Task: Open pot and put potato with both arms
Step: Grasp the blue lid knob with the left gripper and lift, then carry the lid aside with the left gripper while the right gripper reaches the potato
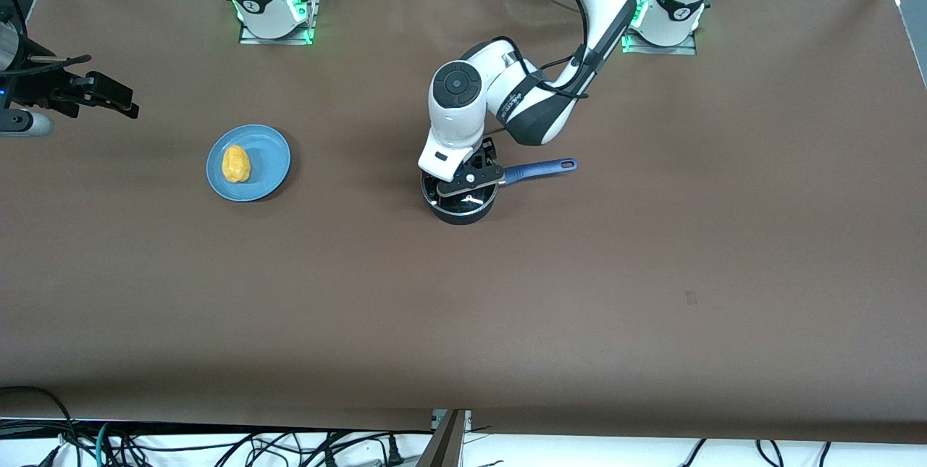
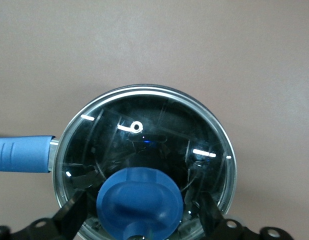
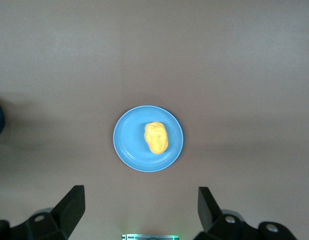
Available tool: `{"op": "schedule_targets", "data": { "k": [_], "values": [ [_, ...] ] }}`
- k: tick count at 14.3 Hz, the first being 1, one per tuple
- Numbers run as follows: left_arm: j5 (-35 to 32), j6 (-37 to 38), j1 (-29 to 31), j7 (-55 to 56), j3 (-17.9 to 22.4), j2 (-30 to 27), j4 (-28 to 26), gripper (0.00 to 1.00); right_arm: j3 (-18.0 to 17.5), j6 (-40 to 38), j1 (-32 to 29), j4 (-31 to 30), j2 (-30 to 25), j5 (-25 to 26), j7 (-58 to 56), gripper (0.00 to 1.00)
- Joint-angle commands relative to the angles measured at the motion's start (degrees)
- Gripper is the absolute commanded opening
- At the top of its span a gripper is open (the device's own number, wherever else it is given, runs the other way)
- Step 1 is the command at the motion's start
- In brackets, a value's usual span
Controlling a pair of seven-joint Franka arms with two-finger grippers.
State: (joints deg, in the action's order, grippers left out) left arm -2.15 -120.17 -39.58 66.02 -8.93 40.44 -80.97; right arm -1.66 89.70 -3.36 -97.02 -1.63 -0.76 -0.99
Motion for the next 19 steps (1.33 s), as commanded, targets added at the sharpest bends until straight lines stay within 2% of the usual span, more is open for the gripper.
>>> {"op": "schedule_targets", "data": {
  "k": [1, 4, 10, 13, 15, 19],
  "values": [
    [-1.54, -1.2, -0.59, 1.13, 0.4, -0.45, -1.47, 0.82, 0.34, -1.02, 0.46, 0.6, -0.39, 0.14, 0.02, 1.0],
    [-1.54, -1.2, -0.59, 0.86, 0.31, -0.71, -1.47, 0.65, 0.34, -1.02, 0.46, 0.6, -0.39, 0.14, 0.02, 1.0],
    [-1.46, 1.34, 0.47, -0.01, 0.23, -3.61, -1.38, 0.6, 0.34, -1.11, 0.46, 0.6, -0.39, 0.14, 0.02, 1.0],
    [-0.76, 4.24, 3.1, -4.75, 0.14, -6.24, -1.38, 0.59, 0.34, -1.37, 0.46, 0.6, -0.39, 0.14, -0.07, 1.0],
    [-0.75, 6.43, 6.34, -8.34, 0.14, -8.09, -1.73, 0.59, -0.09, -1.98, 0.8, 0.08, -0.21, 0.84, 0.9, 1.0],
    [-0.49, 4.96, 19.24, -29.05, -0.12, -15.38, -10.94, 0.59, -0.01, -1.9, 0.63, -1.67, 4.26, 1.28, -0.16, 1.0]
  ]
}}
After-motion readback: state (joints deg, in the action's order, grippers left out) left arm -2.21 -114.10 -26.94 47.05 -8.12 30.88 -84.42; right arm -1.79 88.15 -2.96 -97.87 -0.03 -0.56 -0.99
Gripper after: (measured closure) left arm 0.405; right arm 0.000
